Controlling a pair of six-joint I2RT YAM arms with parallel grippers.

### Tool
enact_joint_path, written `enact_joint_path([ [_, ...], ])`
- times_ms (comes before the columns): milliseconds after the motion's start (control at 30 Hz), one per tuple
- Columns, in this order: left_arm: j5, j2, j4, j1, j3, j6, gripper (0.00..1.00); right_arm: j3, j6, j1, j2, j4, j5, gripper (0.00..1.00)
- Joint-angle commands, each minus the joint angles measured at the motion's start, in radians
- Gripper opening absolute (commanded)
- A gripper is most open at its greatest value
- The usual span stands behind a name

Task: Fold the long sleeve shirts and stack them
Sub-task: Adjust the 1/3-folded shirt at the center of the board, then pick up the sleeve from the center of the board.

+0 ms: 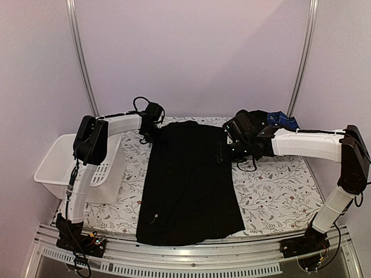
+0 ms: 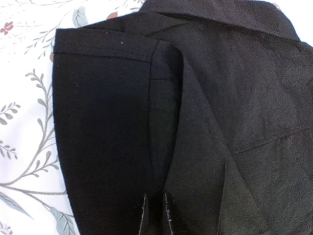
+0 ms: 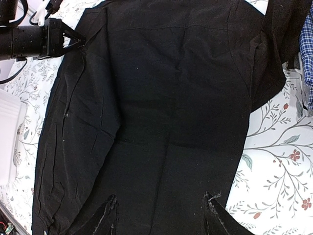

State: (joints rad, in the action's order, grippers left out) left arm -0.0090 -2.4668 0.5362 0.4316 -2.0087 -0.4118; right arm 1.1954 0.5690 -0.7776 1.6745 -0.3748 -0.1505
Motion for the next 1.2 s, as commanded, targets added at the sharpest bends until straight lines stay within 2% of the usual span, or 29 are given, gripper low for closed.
enact_joint_path([
  [0, 0.001, 0.061, -0.016, -0.014, -0.017, 0.026, 0.19, 0.003, -0.005, 0.015, -0.023, -0.012, -0.048, 0.56],
  [167, 0.021, 0.120, -0.012, -0.005, -0.020, 0.057, 0.43, 0.025, -0.030, 0.081, -0.059, -0.028, -0.073, 0.60],
  [333, 0.012, 0.181, -0.002, 0.019, -0.012, 0.072, 0.54, 0.058, -0.077, 0.176, -0.089, -0.032, -0.106, 0.66],
  [533, 0.011, 0.284, 0.000, 0.076, 0.049, 0.069, 0.59, 0.102, -0.118, 0.337, -0.084, 0.002, -0.098, 0.71],
  [767, 0.020, 0.443, -0.001, 0.146, 0.190, 0.034, 0.59, 0.120, -0.118, 0.486, -0.052, 0.085, 0.036, 0.75],
  [1167, 0.012, 0.667, 0.011, 0.207, 0.384, 0.002, 0.59, 0.011, 0.075, 0.582, -0.012, 0.299, 0.342, 0.78],
])
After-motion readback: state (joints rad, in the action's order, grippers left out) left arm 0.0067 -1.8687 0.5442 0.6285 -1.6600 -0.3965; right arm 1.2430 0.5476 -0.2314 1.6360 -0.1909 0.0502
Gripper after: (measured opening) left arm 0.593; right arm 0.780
